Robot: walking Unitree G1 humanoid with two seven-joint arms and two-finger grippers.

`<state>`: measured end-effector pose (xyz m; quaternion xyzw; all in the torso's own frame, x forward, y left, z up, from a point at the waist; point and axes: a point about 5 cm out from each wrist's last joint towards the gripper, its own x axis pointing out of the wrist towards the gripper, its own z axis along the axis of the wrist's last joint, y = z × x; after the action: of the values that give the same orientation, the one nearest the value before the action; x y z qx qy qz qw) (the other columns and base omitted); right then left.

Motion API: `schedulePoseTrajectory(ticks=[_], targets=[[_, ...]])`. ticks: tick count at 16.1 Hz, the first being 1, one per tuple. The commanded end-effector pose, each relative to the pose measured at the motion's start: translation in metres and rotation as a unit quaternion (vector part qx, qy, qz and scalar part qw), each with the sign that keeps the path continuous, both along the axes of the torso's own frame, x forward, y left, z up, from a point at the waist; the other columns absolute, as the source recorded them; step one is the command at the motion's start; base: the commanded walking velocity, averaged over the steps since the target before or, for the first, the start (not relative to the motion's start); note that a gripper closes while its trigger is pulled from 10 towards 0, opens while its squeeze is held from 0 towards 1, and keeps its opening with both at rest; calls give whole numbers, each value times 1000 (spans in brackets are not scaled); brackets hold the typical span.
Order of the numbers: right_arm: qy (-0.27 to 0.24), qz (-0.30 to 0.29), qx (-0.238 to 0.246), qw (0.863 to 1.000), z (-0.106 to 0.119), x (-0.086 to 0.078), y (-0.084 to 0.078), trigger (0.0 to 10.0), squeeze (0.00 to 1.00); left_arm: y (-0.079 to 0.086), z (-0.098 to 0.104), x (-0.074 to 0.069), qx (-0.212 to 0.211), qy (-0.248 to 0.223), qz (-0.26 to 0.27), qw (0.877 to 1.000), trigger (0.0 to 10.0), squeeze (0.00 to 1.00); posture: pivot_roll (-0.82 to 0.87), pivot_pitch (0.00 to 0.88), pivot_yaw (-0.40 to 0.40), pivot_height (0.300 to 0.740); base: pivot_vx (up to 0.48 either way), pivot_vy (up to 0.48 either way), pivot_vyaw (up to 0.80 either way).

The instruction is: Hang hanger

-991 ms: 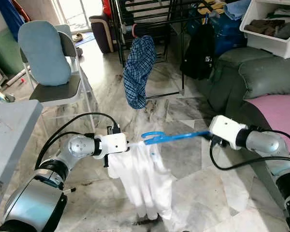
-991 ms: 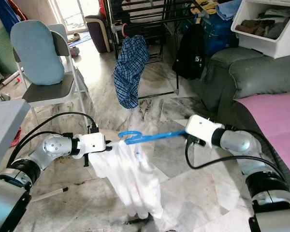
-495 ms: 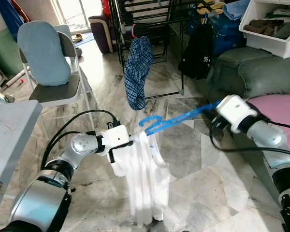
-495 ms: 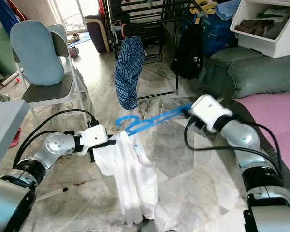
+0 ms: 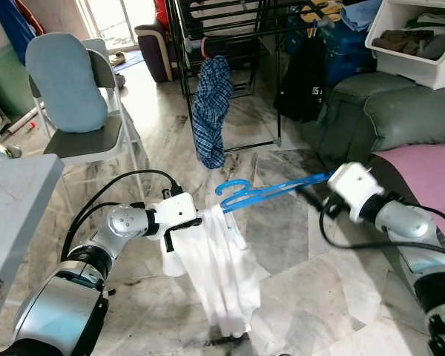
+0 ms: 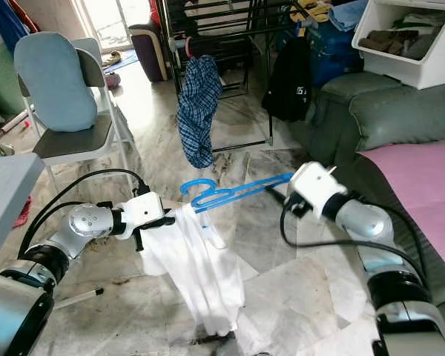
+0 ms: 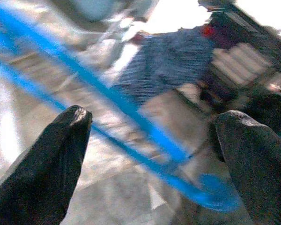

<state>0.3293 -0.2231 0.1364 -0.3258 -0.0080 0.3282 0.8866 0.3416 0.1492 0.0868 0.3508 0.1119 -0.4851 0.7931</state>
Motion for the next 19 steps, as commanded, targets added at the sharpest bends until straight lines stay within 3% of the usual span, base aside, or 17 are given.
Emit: schedulePoseTrajectory(ticks=[1, 5, 7, 8, 9, 10, 12, 15, 17, 18, 19], targets=[[20, 32, -13, 999, -3, -4, 5, 10000, 1000, 0, 6, 3, -5, -11, 1, 1000, 0, 0, -211, 0, 87, 740, 0, 0, 0], [101, 111, -49, 988, -26, -24, 14, 10000, 1000, -4, 9, 5, -17, -14, -4, 1000, 0, 0, -209, 0, 84, 740, 0, 0, 0], [104, 118, -51, 986, -28, -27, 16, 10000, 1000, -5, 12, 6, -25, -20, 1, 999, 0, 0, -209, 0, 85, 740, 0, 0, 0], [92, 108, -45, 989, -25, -26, 15, 10000, 1000, -4, 14, 9, -30, -27, 17, 999, 0, 0, -208, 0, 84, 740, 0, 0, 0], [22, 43, -18, 999, -6, -12, 5, 10000, 1000, 3, 17, 16, -21, -49, 71, 996, 0, 0, -210, 0, 87, 740, 0, 0, 0], [-12, 13, 0, 1000, 4, -6, 1, 10000, 1000, 3, 17, 15, -33, -42, 72, 996, 0, 0, -212, 0, 89, 740, 0, 0, 0], [-75, -22, 3, 997, 20, 0, -2, 10000, 1000, 3, 14, 12, -19, -39, 53, 998, 0, 0, -214, 0, 92, 740, 0, 0, 0], [-116, -29, 42, 992, 32, 2, 5, 10000, 1000, 0, 11, 11, -11, -40, 49, 998, 0, 0, -214, 0, 93, 740, 0, 0, 0], [-75, -12, 51, 996, 20, -1, 10, 10000, 1000, 2, 17, 17, -27, -54, 90, 994, 0, 0, -214, 0, 90, 740, 0, 0, 0], [-37, -1, 50, 998, 7, -6, 13, 10000, 1000, 3, 23, 21, -50, -61, 105, 991, 0, 0, -214, 0, 90, 740, 0, 0, 0], [22, 13, 43, 999, -17, -16, 16, 10000, 1000, 0, 36, 26, -101, -65, 109, 987, 0, 0, -209, 0, 89, 740, 0, 0, 0]])
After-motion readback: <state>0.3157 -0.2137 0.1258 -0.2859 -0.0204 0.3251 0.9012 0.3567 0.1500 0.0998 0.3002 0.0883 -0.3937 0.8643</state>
